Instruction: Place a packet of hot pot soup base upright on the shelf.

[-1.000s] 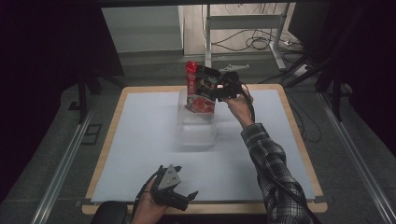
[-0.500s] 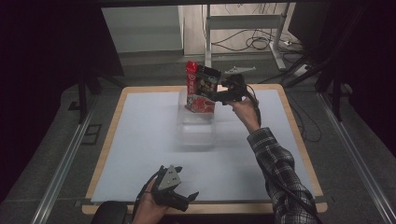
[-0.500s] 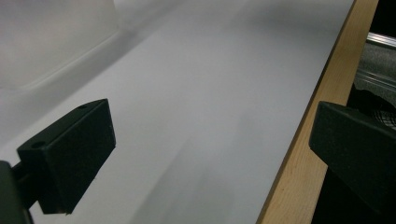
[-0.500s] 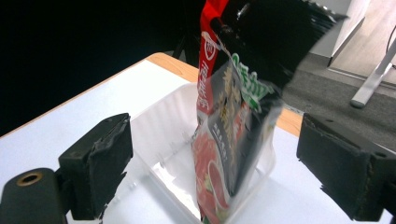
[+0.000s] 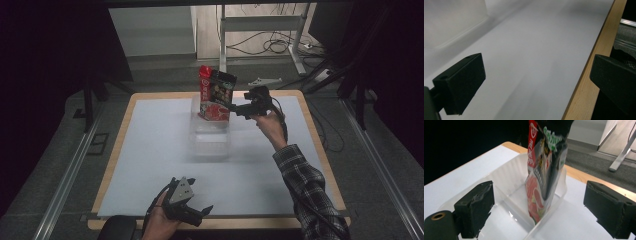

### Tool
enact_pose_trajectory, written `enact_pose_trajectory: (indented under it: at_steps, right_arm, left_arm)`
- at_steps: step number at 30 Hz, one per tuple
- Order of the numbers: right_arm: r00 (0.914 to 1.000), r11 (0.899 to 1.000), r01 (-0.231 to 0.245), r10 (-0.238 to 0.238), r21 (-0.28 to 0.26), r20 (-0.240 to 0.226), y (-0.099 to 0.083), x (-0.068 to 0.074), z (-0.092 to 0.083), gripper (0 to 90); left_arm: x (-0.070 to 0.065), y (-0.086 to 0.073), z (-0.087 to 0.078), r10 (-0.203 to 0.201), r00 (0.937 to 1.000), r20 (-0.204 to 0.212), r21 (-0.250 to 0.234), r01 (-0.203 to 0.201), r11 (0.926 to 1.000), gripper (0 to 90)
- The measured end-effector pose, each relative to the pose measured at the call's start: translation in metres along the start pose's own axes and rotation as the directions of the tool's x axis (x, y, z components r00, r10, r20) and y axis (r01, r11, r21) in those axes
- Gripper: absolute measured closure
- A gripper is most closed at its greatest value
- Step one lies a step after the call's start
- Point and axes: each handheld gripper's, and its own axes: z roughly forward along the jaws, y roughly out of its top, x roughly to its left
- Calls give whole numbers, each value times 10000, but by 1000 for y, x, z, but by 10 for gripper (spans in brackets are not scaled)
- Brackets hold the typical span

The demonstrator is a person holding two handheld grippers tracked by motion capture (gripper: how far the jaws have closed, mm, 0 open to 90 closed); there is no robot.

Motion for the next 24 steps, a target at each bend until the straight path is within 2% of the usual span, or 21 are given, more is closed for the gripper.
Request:
enact_pose_trajectory:
  at_steps: [9,24]
  right_arm:
    - [10000,9997,-7,7,246,25,-14,4,-10,94]
    - [9993,9980,379,-382,508,35,-32,16,-24,86]
  left_arm:
    - [-1,0,0,155,9998,-87,63,-155,9999,0]
    - [-1,0,1,186,9996,-194,60,-185,9998,0]
